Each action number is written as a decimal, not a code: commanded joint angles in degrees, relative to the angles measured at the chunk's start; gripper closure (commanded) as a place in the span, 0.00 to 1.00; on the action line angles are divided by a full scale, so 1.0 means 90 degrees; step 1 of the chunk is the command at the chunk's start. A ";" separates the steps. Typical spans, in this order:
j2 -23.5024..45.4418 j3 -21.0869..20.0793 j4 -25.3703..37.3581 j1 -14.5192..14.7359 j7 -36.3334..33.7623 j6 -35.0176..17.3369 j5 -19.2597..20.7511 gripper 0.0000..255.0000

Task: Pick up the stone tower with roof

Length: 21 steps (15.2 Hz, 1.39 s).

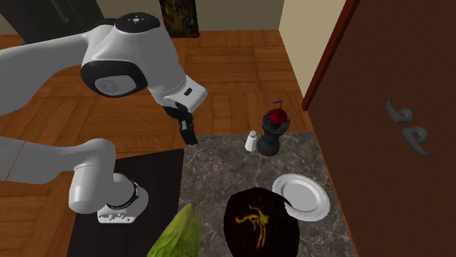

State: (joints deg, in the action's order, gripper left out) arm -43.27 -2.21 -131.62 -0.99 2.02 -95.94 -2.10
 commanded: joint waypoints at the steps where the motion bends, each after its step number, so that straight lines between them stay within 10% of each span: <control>1: 0.0000 0.0000 0.0000 0.0000 0.0000 0.0000 0.0000 0.00; 21: 0.5536 -0.0820 0.5879 -0.0062 -0.1818 0.0571 0.0561 0.00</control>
State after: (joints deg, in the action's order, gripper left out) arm 3.50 -9.39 -83.43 -1.79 -13.50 -92.62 2.35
